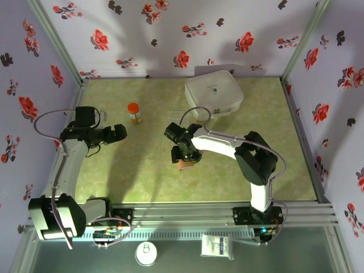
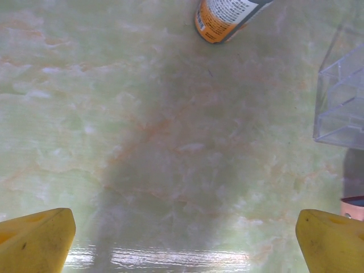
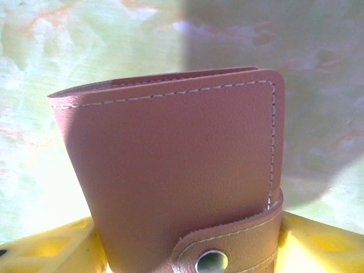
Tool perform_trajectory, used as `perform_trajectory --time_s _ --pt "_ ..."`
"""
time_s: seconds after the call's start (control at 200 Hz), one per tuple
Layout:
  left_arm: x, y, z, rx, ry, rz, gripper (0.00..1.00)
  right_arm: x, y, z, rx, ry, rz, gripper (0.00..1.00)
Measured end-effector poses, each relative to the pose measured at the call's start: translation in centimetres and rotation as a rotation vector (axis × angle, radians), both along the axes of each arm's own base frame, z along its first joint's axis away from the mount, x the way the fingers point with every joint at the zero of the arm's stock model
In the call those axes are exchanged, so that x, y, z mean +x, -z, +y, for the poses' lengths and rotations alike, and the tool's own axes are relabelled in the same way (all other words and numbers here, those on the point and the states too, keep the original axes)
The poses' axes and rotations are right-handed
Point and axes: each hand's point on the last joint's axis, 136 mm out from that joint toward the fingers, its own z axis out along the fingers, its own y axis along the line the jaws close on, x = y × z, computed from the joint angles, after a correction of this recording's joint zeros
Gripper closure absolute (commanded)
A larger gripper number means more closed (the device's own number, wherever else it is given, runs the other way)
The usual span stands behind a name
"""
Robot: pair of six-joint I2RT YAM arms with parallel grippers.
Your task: Take the credit cards out of the card holder
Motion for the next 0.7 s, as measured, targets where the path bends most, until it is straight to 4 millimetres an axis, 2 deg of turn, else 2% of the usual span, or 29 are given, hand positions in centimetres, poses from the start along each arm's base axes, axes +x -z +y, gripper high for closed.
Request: perform_trajectory --time_s 0.16,0.36,0.555,0.7 --pt "-0.1 -0.6 -0.4 -0.02 0.012 -0.019 0.0 0.1 0.2 0.8 0.016 0.05 -0.002 0.29" --pt "-0.3 -1.1 -0.4 -0.023 0.011 -0.038 0.0 0.6 1.6 1.5 -0.002 0.079 0.015 0.27" --pt "-0.5 -1.0 -0.8 -0.042 -0.008 -0.022 0.0 0.6 1.4 1.7 -0.004 0.075 0.011 0.19" --pt "-0.7 -1.1 -2.2 -0.091 -0.017 -0.013 0.02 0.7 0.9 1.3 -0.021 0.072 -0.003 0.18"
